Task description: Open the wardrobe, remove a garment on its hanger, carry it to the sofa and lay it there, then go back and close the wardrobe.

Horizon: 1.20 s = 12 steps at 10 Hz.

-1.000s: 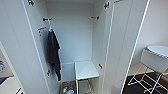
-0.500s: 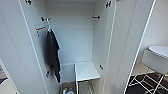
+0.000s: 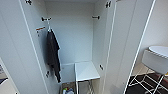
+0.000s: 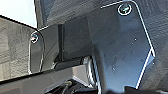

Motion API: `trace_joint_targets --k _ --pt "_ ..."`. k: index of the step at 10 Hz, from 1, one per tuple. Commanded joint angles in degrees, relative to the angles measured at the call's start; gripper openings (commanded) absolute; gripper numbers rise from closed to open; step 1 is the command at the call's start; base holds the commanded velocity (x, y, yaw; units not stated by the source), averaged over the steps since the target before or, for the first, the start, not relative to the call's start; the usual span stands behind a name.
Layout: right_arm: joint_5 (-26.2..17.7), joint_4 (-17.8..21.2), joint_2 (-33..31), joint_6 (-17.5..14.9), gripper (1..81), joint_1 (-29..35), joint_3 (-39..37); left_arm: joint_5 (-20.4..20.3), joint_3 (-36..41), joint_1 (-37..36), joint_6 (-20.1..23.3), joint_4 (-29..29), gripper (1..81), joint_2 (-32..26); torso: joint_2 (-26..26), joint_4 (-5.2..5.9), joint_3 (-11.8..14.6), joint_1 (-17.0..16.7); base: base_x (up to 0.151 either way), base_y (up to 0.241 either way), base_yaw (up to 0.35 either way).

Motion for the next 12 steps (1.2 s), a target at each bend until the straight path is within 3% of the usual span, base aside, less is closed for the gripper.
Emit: trace_joint_targets --k 1,2,3,4,6,8,9,10,11,12 --pt "-2.97 0.35 0.05 -0.02 81.1 2.82 0.06 1.59 -0.12 0.31 -7.04 -3.18 81.1 -2.5 0.0 0.0 0.0 0.0 0.0 0.0 0.0" --pt "-2.97 0.35 0.05 0.06 81.1 2.82 0.06 2.28 -0.29 1.98 -8.18 -3.68 81.1 -2.06 0.0 0.0 0.0 0.0 0.0 0.0 0.0" --pt "-2.97 0.43 -0.04 0.06 81.1 2.91 0.06 2.82 -0.29 3.4 -6.43 -7.48 81.1 -1.8 0.0 0.0 0.0 0.0 0.0 0.0 0.0" --pt "-2.88 0.43 -0.21 0.24 81.1 2.91 0.15 5.36 -0.29 4.1 2.45 -13.63 81.1 -1.01 0.0 0.0 0.0 0.0 0.0 0.0 0.0" --pt "-1.92 0.61 -1.35 0.33 81.1 2.74 1.1 9.67 -0.2 4.27 28.2 -35.97 81.1 0.31 0.0 0.0 0.0 0.0 0.0 0.0 0.0" --pt "0.45 1.05 -5.1 0.41 81.1 2.82 5.98 10.52 -0.29 3.59 59.15 -64.72 81.1 0.58 0.0 0.0 0.0 -0.05 0.0 0.0 0.0" --pt "0.46 1.05 -7.13 0.5 81.1 2.99 8.81 12.47 0.4 2.79 72.15 -75.88 81.1 0.31 0.0 0.0 0.0 -0.05 0.0 0.0 0.0" --pt "0.55 1.05 -10.37 0.5 81.1 3.26 12.59 10.73 0.73 4.01 56.87 -60.7 81.1 -0.66 0.0 0.0 0.0 -0.05 0.0 0.0 0.0" --pt "0.63 0.96 -12.54 0.5 81.1 3.43 14.85 12.14 2.31 1.65 83.66 -88.95 81.1 -2.2 0.0 0.0 0.0 -0.05 0.0 0.0 0.0" --pt "0.72 0.87 -15.22 0.59 81.1 3.79 17.35 12.22 4.53 1.21 83.49 -89.48 81.1 -3.81 0.0 0.0 0.0 -0.05 0.0 0.0 0.0"
